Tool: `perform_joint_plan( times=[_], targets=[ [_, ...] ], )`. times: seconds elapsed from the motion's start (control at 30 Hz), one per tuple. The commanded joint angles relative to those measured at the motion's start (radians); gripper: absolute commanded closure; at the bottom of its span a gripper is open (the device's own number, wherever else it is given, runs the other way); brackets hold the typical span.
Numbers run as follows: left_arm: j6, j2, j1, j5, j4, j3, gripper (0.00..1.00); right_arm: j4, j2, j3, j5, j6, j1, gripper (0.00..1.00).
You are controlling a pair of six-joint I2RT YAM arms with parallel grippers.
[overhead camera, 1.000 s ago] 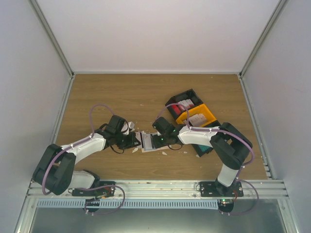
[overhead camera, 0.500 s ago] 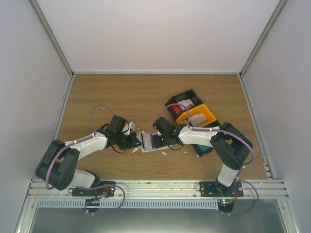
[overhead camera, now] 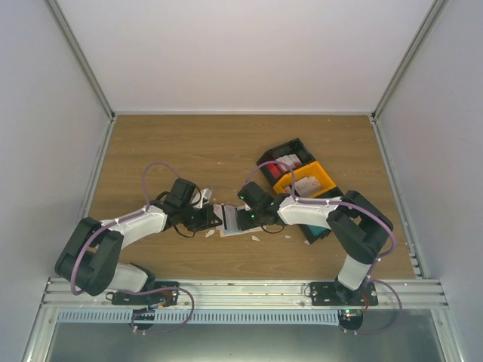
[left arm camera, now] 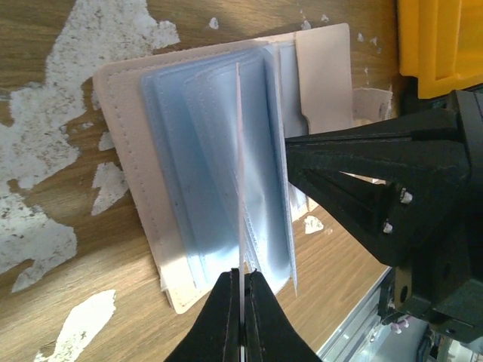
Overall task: Put the credit cards into the card holder
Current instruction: Insert the credit card into the card holder.
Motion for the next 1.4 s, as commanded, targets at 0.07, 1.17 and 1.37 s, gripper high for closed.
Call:
perform_joint_plan(
  times=[0.07, 1.17, 1.37],
  targets=[
    [0.008, 0.012, -0.003, 0.056, 0.063, -0.012, 1.00, -0.024, 0.002, -0.053, 0.014, 0.005, -0.003, 0.97],
    [0.033, 0.092, -0.038, 0.112, 0.096, 0.028, 1.00, -0.207, -0.091, 0.099, 0.214, -0.023, 0.111, 0.44],
    [0.034, 0.096, -0.043, 0.112, 0.095, 0.033, 1.00, -0.210, -0.080, 0.132, 0.208, -0.035, 0.142, 0.36]
  ],
)
